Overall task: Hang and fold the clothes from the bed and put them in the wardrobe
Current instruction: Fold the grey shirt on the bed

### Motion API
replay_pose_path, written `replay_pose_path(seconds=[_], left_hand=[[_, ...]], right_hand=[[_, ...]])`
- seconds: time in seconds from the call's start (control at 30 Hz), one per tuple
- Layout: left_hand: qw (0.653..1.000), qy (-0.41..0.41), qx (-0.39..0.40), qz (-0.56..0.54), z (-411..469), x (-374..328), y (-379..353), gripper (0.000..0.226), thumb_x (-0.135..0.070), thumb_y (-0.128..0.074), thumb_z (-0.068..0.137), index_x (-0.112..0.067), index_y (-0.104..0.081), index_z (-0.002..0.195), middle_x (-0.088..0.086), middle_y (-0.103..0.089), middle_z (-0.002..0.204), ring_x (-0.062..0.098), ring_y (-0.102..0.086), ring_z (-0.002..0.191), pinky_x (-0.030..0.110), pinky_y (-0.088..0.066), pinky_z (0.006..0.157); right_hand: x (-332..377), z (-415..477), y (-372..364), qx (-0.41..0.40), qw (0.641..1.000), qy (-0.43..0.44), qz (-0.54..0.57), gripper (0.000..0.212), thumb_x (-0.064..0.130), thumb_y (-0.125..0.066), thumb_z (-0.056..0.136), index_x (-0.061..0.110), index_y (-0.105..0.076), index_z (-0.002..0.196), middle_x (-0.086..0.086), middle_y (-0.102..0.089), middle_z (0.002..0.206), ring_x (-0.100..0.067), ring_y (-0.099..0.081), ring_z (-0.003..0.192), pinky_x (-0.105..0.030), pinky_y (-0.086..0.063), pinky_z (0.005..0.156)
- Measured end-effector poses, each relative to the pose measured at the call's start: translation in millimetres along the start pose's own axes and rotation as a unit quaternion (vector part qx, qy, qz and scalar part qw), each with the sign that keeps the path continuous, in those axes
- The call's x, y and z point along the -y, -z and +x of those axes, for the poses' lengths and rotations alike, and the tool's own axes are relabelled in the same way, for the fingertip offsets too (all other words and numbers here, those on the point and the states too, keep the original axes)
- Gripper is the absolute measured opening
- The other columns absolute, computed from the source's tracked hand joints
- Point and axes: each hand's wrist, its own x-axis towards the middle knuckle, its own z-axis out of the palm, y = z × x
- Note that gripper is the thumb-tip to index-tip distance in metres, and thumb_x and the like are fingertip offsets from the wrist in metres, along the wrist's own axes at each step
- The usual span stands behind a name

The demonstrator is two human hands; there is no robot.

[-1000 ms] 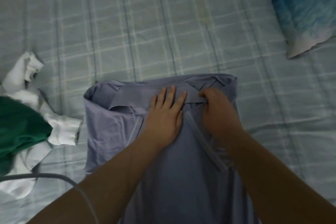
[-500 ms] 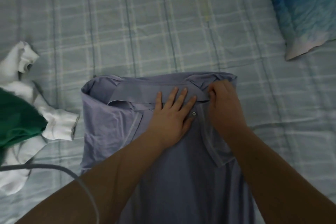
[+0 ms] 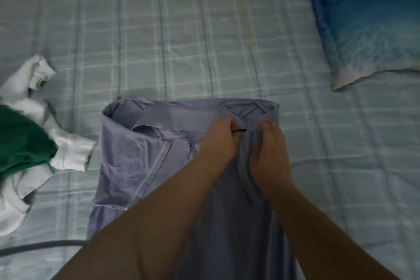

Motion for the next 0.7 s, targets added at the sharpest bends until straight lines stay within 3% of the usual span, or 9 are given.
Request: replay_pose_path(seconds=[0.1,0.2,0.27,0.33,0.43,0.57,0.7], left_hand=[[1.0,0.003,0.008,0.016,-3,1,-1,0.01,-0.019,-0.062,0.094,-0.01,-0.059,0.093,0.015,-0.064,0.095,0.029,-0.058,0.089,0.035,-0.04,0.077],[0.997,0.019,0.03,0.061,-8,0,-3,0.012,-0.022,-0.056,0.097,-0.011,-0.059,0.094,0.016,-0.064,0.096,0.033,-0.06,0.092,0.037,-0.041,0.079],[0.999,0.026,-0.001,0.039,-12,-4,2,0.013,-0.018,-0.059,0.092,-0.017,-0.053,0.081,0.011,-0.061,0.087,0.031,-0.058,0.086,0.036,-0.039,0.074],[0.998,0.036,-0.049,-0.005,-15,-6,10,0.024,-0.014,-0.062,0.087,-0.022,-0.044,0.073,0.001,-0.054,0.075,0.019,-0.053,0.071,0.03,-0.037,0.063],[0.993,0.075,-0.071,-0.053,-18,1,20,0.023,-0.009,-0.061,0.085,-0.021,-0.045,0.074,-0.006,-0.052,0.068,0.006,-0.048,0.062,0.02,-0.034,0.056],[0.991,0.111,-0.068,-0.018,-18,19,18,0.013,-0.011,-0.061,0.089,-0.013,-0.048,0.086,-0.004,-0.05,0.071,0.018,-0.051,0.071,0.027,-0.028,0.059],[0.995,0.064,-0.068,-0.016,-26,23,18,0.014,-0.014,-0.06,0.093,-0.013,-0.049,0.101,0.004,-0.058,0.084,0.018,-0.054,0.076,0.029,-0.036,0.065]], right_hand=[[-17,-22,-8,0.071,0.994,-0.04,-0.066,0.058,0.04,-0.023,0.105,-0.001,-0.051,0.134,-0.026,-0.055,0.132,-0.039,-0.05,0.124,-0.05,-0.039,0.107],[-24,-39,-16,0.118,0.986,-0.043,-0.111,0.056,0.027,-0.038,0.094,0.001,-0.044,0.144,-0.021,-0.046,0.147,-0.036,-0.039,0.139,-0.05,-0.026,0.118],[-21,-42,-16,0.125,0.984,-0.047,-0.119,0.061,0.031,-0.04,0.093,0.004,-0.04,0.148,-0.018,-0.041,0.152,-0.035,-0.036,0.142,-0.049,-0.023,0.119],[-18,-42,-17,0.126,0.982,-0.046,-0.133,0.061,0.035,-0.038,0.095,0.007,-0.038,0.15,-0.016,-0.038,0.155,-0.034,-0.034,0.144,-0.051,-0.024,0.119],[-19,-41,-24,0.138,0.978,-0.04,-0.153,0.062,0.038,-0.038,0.096,0.012,-0.034,0.153,-0.013,-0.033,0.158,-0.032,-0.031,0.146,-0.054,-0.024,0.118],[-22,-45,-36,0.171,0.965,-0.031,-0.198,0.063,0.042,-0.04,0.095,0.016,-0.035,0.153,-0.011,-0.033,0.159,-0.032,-0.031,0.146,-0.057,-0.019,0.118],[-21,-49,-32,0.168,0.961,-0.022,-0.217,0.063,0.042,-0.04,0.096,0.017,-0.034,0.153,-0.011,-0.028,0.161,-0.032,-0.027,0.147,-0.057,-0.017,0.118]])
